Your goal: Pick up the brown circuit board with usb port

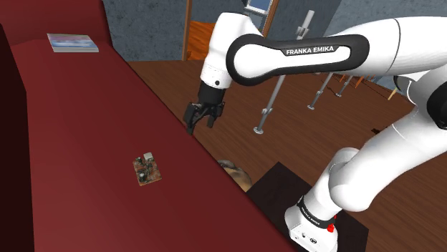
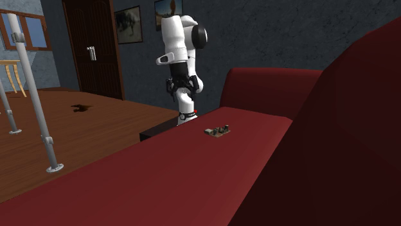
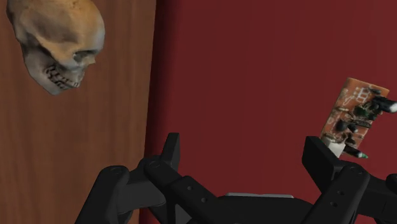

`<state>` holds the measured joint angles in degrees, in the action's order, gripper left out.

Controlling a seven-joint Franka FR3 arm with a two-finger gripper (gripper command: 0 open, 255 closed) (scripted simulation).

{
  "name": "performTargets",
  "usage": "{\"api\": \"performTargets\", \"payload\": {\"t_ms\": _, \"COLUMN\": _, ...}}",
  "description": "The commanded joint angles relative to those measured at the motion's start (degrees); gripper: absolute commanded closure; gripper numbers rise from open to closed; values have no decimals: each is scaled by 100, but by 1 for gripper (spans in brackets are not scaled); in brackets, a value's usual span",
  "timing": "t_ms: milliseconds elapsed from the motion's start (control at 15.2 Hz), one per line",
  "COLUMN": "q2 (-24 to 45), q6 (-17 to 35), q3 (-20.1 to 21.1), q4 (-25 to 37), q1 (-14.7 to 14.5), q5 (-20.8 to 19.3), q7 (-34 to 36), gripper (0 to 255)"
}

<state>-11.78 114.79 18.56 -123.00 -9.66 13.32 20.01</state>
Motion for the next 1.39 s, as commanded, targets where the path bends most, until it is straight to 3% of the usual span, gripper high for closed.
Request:
{"api": "performTargets", "payload": {"t_ms": 0, "q2": 401, "q6": 116, "q3": 145, "q4": 297, "q1": -64, "q5": -40, "q7": 199, "gripper": 0}}
{"api": "performTargets", "payload": {"t_ms": 726, "q2": 2441, "q6": 499, "q3": 621, "q4": 1976, "q1": -623, "q5": -582, "q7": 1223, "gripper": 0}}
{"api": "performTargets", "payload": {"t_ms": 1320, "q2": 2644, "q6": 1026, "q3": 600, "q4": 1637, "q1": -655, "q5": -631, "q7": 1179, "gripper": 0}}
